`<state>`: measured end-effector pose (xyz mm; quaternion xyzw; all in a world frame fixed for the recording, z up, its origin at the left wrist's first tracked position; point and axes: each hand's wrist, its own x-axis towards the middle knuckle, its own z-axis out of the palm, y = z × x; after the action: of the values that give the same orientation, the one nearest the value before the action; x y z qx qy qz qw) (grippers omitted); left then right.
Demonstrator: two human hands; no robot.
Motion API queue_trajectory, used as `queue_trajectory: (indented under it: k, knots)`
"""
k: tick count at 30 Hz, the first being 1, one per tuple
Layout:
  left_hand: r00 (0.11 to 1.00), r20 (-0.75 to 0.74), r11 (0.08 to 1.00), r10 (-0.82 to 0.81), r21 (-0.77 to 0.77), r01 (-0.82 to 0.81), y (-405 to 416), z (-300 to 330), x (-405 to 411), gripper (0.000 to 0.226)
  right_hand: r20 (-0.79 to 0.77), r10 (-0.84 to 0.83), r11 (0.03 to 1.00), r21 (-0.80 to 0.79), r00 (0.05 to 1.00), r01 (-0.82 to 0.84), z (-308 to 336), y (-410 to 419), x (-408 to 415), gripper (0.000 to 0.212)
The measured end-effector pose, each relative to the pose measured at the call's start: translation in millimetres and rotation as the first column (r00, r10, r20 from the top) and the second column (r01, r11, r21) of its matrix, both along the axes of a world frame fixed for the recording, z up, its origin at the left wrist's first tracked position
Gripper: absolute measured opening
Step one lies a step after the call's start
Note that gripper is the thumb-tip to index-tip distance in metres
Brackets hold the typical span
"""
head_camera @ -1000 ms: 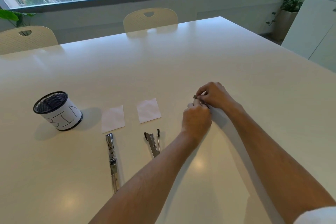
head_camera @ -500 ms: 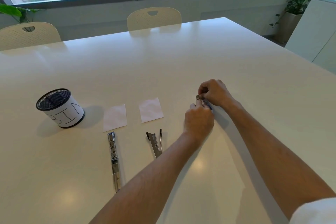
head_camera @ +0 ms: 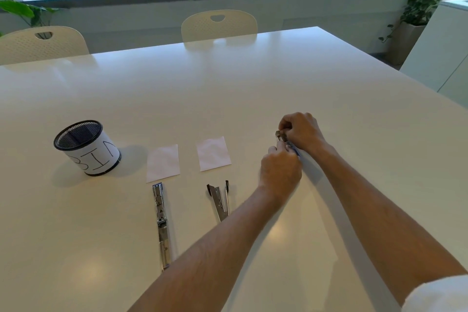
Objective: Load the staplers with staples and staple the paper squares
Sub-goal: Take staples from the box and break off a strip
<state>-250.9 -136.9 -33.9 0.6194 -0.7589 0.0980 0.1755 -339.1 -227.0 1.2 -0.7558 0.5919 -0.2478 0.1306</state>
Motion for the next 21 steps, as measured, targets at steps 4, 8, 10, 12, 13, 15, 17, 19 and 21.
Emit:
queue_trajectory:
  k: [4, 8, 10, 12, 13, 15, 17, 19, 21]
  knots:
    - [1.0, -0.015, 1.0, -0.006, 0.008, 0.006, -0.9, 0.3, 0.6, 0.019, -0.028, 0.041, 0.999, 0.035, 0.999, -0.04, 4.3, -2.5, -3.4, 0.015]
    - [0.999, -0.024, 0.999, -0.024, 0.036, 0.025, -1.9, -0.9, 0.4, 0.025, -0.057, 0.105, 0.992, 0.069, 0.993, -0.101, 13.9, -2.4, -7.1, 0.017]
    - [0.999, -0.038, 0.999, -0.024, 0.046, 0.026, -0.9, 0.3, 0.6, 0.025, -0.075, 0.135, 0.987, 0.094, 0.988, -0.128, 16.9, -0.9, -8.4, 0.015]
    - [0.998, -0.058, 0.999, -0.016, 0.044, 0.018, 0.3, 1.3, 0.8, 0.023, -0.1, 0.146, 0.984, 0.119, 0.984, -0.134, 17.9, -0.5, -9.8, 0.008]
    - [0.997, -0.072, 0.999, -0.012, 0.045, 0.015, 0.8, 1.8, 0.8, 0.022, -0.121, 0.147, 0.983, 0.128, 0.982, -0.132, 17.5, -0.8, -10.5, 0.004]
    - [0.996, -0.093, 0.999, -0.012, 0.05, 0.017, 0.7, 1.5, 0.5, 0.023, -0.148, 0.14, 0.982, 0.146, 0.979, -0.119, 16.5, -0.9, -11.3, 0.003]
    - [0.994, -0.108, 0.999, -0.01, 0.05, 0.016, 0.2, 1.3, 0.1, 0.025, -0.14, 0.126, 0.981, 0.162, 0.982, -0.103, 15.4, -0.9, -11.3, 0.005]
    - [0.992, -0.124, 0.999, -0.007, 0.052, 0.014, -0.3, 1.5, -0.1, 0.027, -0.134, 0.116, 0.981, 0.168, 0.984, -0.092, 14.3, -1.0, -10.2, 0.006]
    - [0.992, -0.128, 0.999, -0.009, 0.045, 0.015, -0.3, 1.3, -0.2, 0.028, -0.131, 0.101, 0.982, 0.172, 0.986, -0.078, 13.1, -1.4, -8.9, 0.006]
